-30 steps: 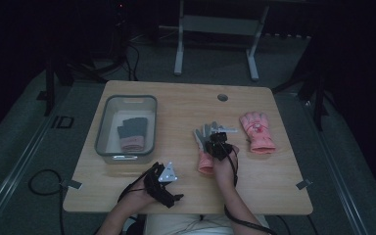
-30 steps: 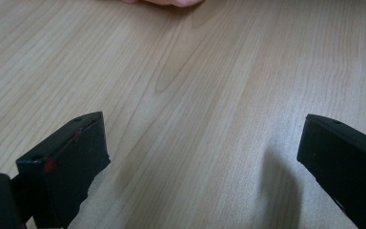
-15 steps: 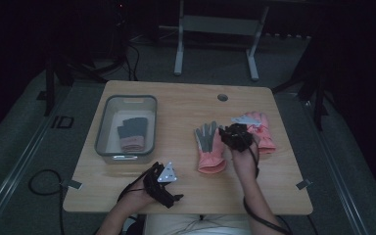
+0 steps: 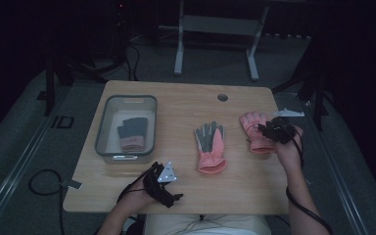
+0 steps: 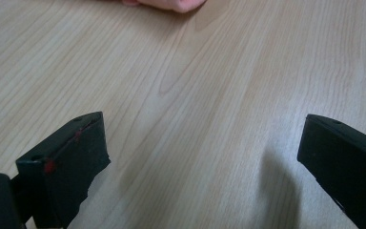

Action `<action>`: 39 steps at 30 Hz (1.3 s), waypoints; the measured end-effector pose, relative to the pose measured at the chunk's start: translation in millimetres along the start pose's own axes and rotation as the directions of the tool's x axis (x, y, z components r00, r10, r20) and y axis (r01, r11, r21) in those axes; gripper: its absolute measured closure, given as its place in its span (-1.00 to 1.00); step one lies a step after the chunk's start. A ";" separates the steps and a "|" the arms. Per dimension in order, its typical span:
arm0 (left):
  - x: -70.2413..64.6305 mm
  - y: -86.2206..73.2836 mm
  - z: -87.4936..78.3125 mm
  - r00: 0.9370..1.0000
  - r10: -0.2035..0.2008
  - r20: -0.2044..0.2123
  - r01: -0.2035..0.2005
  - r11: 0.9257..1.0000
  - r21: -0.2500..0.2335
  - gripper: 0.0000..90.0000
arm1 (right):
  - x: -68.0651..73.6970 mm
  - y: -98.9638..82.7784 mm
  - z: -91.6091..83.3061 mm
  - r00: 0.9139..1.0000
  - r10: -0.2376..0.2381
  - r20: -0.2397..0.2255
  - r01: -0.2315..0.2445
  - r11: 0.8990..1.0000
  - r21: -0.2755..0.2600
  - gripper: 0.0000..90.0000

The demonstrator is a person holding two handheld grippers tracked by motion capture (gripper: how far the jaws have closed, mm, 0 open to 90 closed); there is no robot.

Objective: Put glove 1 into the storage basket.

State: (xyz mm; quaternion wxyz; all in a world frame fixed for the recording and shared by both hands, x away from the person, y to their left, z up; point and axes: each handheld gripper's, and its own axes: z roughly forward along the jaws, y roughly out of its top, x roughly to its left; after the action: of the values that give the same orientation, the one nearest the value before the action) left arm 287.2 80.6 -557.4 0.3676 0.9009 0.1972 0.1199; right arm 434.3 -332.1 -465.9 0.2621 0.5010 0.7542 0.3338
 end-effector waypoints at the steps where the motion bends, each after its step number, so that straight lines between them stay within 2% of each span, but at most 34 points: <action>1: 0.4 -1.2 0.0 1.000 -0.004 0.001 0.004 1.000 0.001 -0.94 | -12.7 0.0 2.9 1.000 0.005 0.007 -0.006 1.000 0.013 0.32; 2: 0.4 -1.2 0.0 1.000 -0.004 0.001 0.004 1.000 0.001 -0.95 | -12.7 0.0 2.9 1.000 0.005 0.007 -0.006 1.000 0.013 0.32; 3: 0.9 -1.4 0.5 1.000 -0.007 -0.001 0.007 1.000 0.003 -0.94 | -21.0 1.8 4.7 1.000 0.010 0.002 -0.010 1.000 0.011 0.32; 4: 0.9 -1.4 0.5 1.000 -0.007 -0.001 0.007 1.000 0.003 -0.94 | -21.0 1.8 4.7 1.000 0.010 0.002 -0.010 1.000 0.011 0.32; 5: 1.1 -1.0 0.3 1.000 -0.010 0.000 0.010 1.000 -0.004 -0.95 | -27.1 4.9 8.5 1.000 0.011 -0.004 -0.011 1.000 0.018 0.30; 8: 1.3 -0.5 -0.4 1.000 -0.015 -0.002 0.015 1.000 -0.008 -0.94 | -28.3 6.4 10.8 1.000 0.002 -0.001 -0.002 1.000 0.024 0.30; 10: 1.3 -1.0 -0.2 1.000 -0.020 0.000 0.020 1.000 -0.011 -0.94 | -29.7 11.7 20.2 1.000 -0.017 -0.019 0.017 0.999 0.036 0.26; 12: 2.3 -0.6 0.8 1.000 -0.022 0.001 0.022 1.000 0.004 -0.94 | -30.1 14.3 26.5 0.999 -0.009 -0.040 0.011 0.998 0.058 0.34; 16: 4.0 0.5 0.7 1.000 -0.027 -0.001 0.027 1.000 -0.005 -0.94 | -27.1 16.3 39.4 0.998 -0.034 -0.044 0.038 0.995 0.093 0.28; 19: 3.5 -0.2 0.5 1.000 -0.025 0.001 0.025 1.000 -0.004 -0.94 | -25.9 13.5 48.5 0.999 -0.027 -0.035 0.031 0.994 0.106 0.23; 23: 3.5 -0.8 0.3 1.000 -0.028 0.013 0.028 1.000 0.000 -0.94 | -25.0 5.9 60.0 0.999 -0.003 -0.047 0.010 0.991 0.133 0.21; 25: 3.8 -1.0 0.5 1.000 -0.027 0.011 0.027 1.000 0.003 -0.94 | -24.9 3.9 62.6 0.999 -0.011 -0.033 0.015 0.990 0.137 0.19; 26: 4.0 -0.9 0.6 0.999 -0.031 0.017 0.031 1.000 0.001 -0.94 | -24.7 -0.5 68.0 1.000 -0.017 -0.017 0.020 0.988 0.156 0.11; 28: 4.1 -0.7 0.2 0.999 -0.027 0.018 0.027 1.000 0.001 -0.94 | -24.2 -1.7 69.1 1.000 -0.018 -0.024 0.021 0.987 0.161 0.07; 29: 4.1 -0.8 0.1 1.000 -0.027 0.015 0.027 1.000 0.000 -0.94 | -22.6 -4.4 72.4 0.999 -0.025 -0.022 0.029 0.982 0.187 0.07; 31: 3.9 -0.9 0.2 0.999 -0.028 0.014 0.028 1.000 0.000 -0.94 | -21.7 -5.2 73.6 0.999 -0.037 -0.015 0.040 0.980 0.195 0.07; 32: 3.7 -0.9 0.5 1.000 -0.025 0.011 0.025 1.000 0.001 -0.94 | -20.6 -6.2 75.3 0.998 -0.058 -0.007 0.058 0.979 0.195 0.11; 34: 3.1 -1.0 0.7 1.000 -0.022 0.011 0.022 1.000 0.002 -0.94 | -19.2 -8.0 77.2 0.998 -0.056 0.002 0.054 0.980 0.192 0.22; 38: 3.4 -2.2 0.0 0.999 -0.032 0.019 0.032 0.999 -0.012 -0.94 | -18.4 -11.1 76.0 1.000 -0.031 -0.001 0.030 0.984 0.173 0.76; 39: 3.9 -2.3 -0.2 0.999 -0.032 0.018 0.032 0.999 -0.012 -0.94 | -19.5 -11.0 74.4 1.000 -0.008 -0.004 0.009 0.986 0.166 0.82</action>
State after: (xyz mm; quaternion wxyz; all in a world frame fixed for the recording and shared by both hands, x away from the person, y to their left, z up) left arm 290.0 83.9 -558.6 0.3769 0.8963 0.2076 0.1069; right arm 489.2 -335.4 -520.7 0.2197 0.5175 0.7820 0.2692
